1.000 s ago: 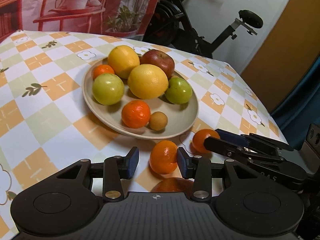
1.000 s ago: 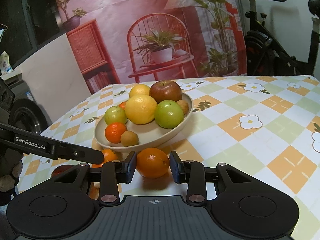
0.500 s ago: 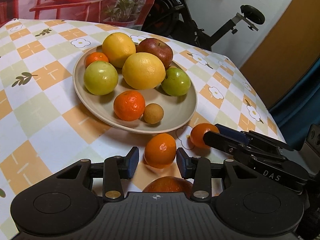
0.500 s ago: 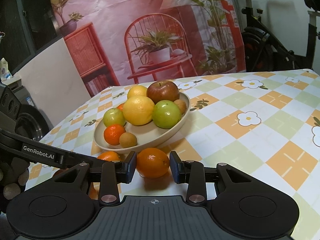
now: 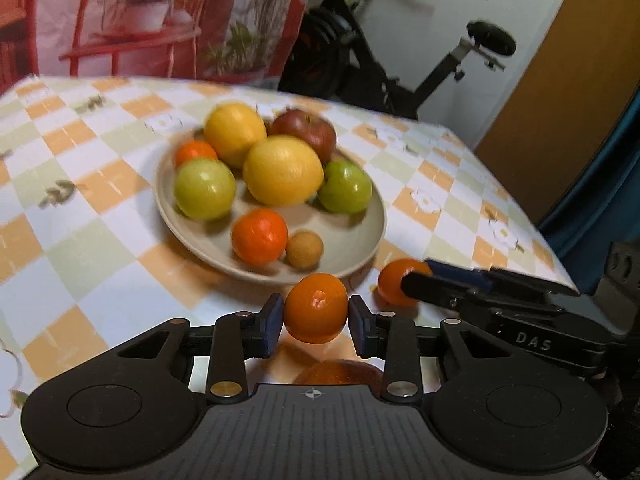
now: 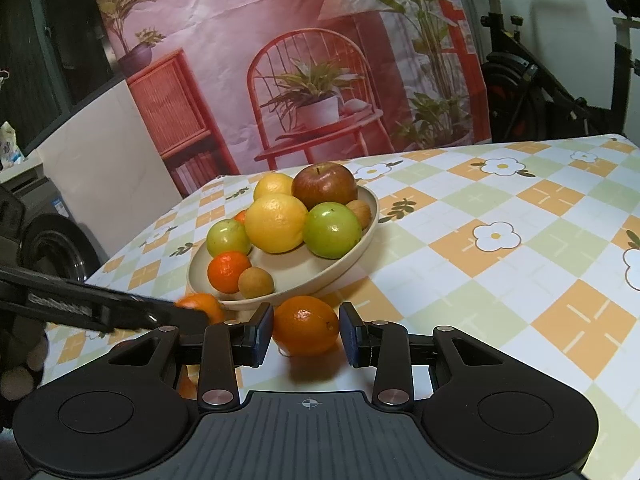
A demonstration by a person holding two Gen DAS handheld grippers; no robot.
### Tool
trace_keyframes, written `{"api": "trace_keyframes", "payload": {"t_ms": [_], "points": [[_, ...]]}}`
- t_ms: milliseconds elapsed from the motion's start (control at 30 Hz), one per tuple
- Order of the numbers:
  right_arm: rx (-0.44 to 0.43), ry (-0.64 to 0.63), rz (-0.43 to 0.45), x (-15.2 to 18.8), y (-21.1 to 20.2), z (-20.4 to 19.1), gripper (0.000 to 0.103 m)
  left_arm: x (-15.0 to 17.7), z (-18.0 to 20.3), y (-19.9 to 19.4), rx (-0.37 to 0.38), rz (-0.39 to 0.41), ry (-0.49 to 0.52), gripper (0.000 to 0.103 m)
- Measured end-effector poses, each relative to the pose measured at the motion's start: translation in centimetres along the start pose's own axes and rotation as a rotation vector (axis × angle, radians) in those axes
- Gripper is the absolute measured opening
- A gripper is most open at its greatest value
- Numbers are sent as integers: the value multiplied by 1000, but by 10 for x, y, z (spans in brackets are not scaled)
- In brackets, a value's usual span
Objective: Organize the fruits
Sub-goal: 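Carry both held tangerines up onto the plate with both grippers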
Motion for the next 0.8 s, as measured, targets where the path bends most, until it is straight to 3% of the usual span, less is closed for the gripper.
{"api": "trace_keyframes", "payload": {"t_ms": [167, 333, 500, 800], "points": [[3, 21, 14, -1, -4, 3, 33, -19, -9, -18, -34, 86, -11, 37], [5, 32, 16, -1, -4, 3, 33, -35, -18, -17, -86, 112, -7, 37], [5, 31, 14, -1, -4, 3, 33, -43, -26, -4, -144, 110, 6, 37], [17, 33, 27, -2, -6, 6, 33, -45, -26, 7, -182, 101, 76, 37]]}}
Point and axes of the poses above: each gripper's, at about its wrist camera, not at the fingertips, and y roughly the way its jaws point, z to its right, x to its underside, the point moved 7 cm from there along y, roughly the way its jaws point, and after that the axes turned 11 degrees about -y, right-handed, at the moved point
